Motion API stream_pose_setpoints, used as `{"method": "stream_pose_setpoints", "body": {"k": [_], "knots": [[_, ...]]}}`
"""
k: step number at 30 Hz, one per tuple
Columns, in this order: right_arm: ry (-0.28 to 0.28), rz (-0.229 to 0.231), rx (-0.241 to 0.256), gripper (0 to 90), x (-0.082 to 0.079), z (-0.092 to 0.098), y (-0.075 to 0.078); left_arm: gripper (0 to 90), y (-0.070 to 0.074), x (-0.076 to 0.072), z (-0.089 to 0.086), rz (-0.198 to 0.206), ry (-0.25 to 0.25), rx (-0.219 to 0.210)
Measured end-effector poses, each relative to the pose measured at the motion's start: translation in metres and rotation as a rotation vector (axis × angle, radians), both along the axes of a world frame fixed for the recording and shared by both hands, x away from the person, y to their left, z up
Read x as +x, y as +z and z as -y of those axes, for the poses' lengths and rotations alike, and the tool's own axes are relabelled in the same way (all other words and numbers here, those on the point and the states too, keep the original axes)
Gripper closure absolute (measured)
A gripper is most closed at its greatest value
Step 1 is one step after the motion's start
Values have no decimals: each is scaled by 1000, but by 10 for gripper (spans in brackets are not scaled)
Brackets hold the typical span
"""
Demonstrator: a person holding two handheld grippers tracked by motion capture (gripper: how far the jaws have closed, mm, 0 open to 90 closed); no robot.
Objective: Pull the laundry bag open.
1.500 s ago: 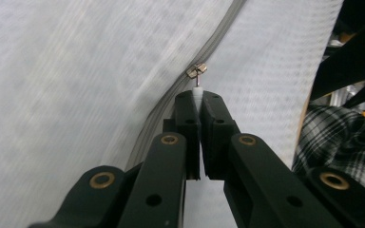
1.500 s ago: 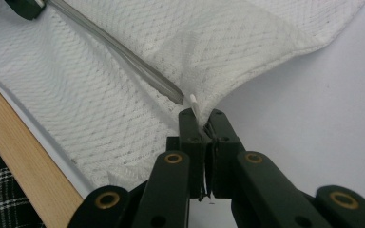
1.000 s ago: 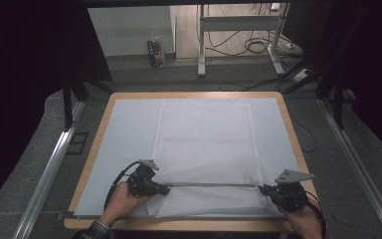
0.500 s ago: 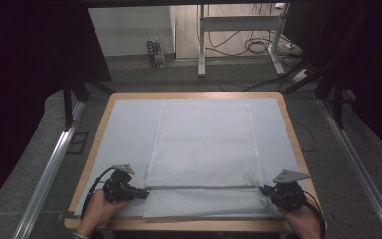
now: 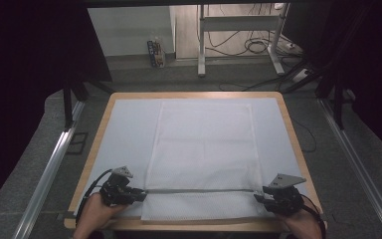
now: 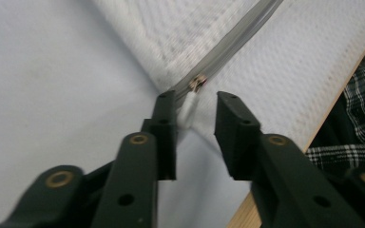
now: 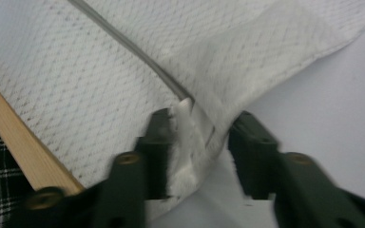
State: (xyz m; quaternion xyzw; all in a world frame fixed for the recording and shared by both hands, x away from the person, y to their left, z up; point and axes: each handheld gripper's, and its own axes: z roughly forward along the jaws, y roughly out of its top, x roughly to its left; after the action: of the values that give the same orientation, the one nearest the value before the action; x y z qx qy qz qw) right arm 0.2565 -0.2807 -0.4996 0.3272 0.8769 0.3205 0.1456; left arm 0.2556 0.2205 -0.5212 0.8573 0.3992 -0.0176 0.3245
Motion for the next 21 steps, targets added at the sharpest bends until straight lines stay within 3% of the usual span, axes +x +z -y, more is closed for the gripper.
{"method": "stream_pose_setpoints", "body": {"k": [5, 10, 15, 17, 21], "knots": [[-9, 31, 2, 340, -4, 0, 2, 349, 2, -15, 4, 149, 15, 29], [-40, 51, 43, 171, -9, -1, 3, 172, -4, -34, 2, 245, 54, 77], [-73, 51, 67, 92, -15, 3, 1, 29, -9, -48, -6, 256, 119, 83], [-78, 37, 75, 74, -16, 6, -1, 18, -7, -52, -9, 290, 149, 77], [-92, 22, 73, 63, -19, 9, -3, 2, -7, -53, -13, 286, 177, 65]]}}
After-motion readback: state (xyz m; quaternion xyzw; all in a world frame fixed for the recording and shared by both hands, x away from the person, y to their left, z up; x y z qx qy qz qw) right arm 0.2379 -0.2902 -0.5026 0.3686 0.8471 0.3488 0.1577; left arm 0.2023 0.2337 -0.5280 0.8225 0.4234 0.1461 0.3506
